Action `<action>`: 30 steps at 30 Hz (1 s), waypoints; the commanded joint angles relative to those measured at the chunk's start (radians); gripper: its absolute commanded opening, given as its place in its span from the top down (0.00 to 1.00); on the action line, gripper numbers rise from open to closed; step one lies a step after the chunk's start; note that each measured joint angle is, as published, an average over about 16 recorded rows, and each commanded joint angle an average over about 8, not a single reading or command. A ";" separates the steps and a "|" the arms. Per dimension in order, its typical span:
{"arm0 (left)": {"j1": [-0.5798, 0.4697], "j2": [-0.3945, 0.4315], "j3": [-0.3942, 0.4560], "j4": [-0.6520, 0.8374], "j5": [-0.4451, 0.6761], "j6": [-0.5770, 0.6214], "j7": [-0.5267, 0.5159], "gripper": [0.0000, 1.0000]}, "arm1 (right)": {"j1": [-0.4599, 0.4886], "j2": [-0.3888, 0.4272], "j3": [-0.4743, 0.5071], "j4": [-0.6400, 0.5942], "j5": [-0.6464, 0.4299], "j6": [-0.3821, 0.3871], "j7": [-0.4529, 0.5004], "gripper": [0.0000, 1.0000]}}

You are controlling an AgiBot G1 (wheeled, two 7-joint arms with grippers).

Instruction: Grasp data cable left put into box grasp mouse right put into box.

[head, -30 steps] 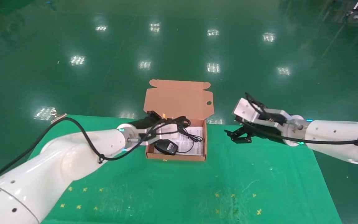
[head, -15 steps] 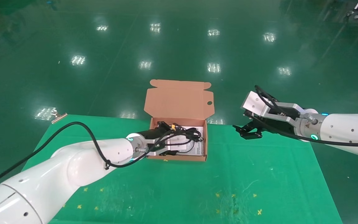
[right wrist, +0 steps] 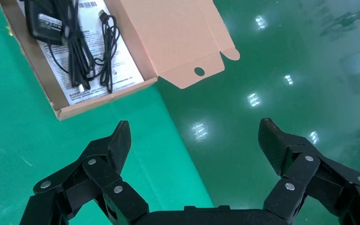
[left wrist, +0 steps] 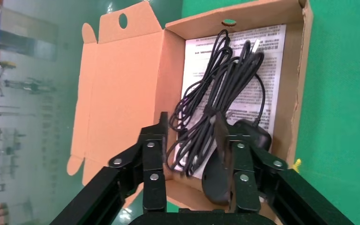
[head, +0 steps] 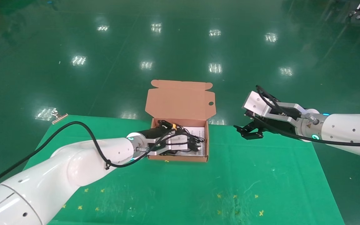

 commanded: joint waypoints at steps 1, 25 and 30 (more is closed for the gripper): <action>0.003 -0.006 -0.001 -0.007 0.000 0.004 -0.001 0.00 | -0.003 0.000 0.000 -0.003 0.003 -0.001 0.001 0.00; -0.056 -0.088 -0.172 -0.016 -0.153 0.015 -0.109 0.00 | 0.088 0.019 0.085 0.100 -0.040 -0.153 -0.169 0.00; -0.012 -0.156 -0.240 -0.075 -0.260 0.129 -0.107 0.00 | 0.020 0.036 0.182 0.111 0.044 -0.240 -0.180 0.00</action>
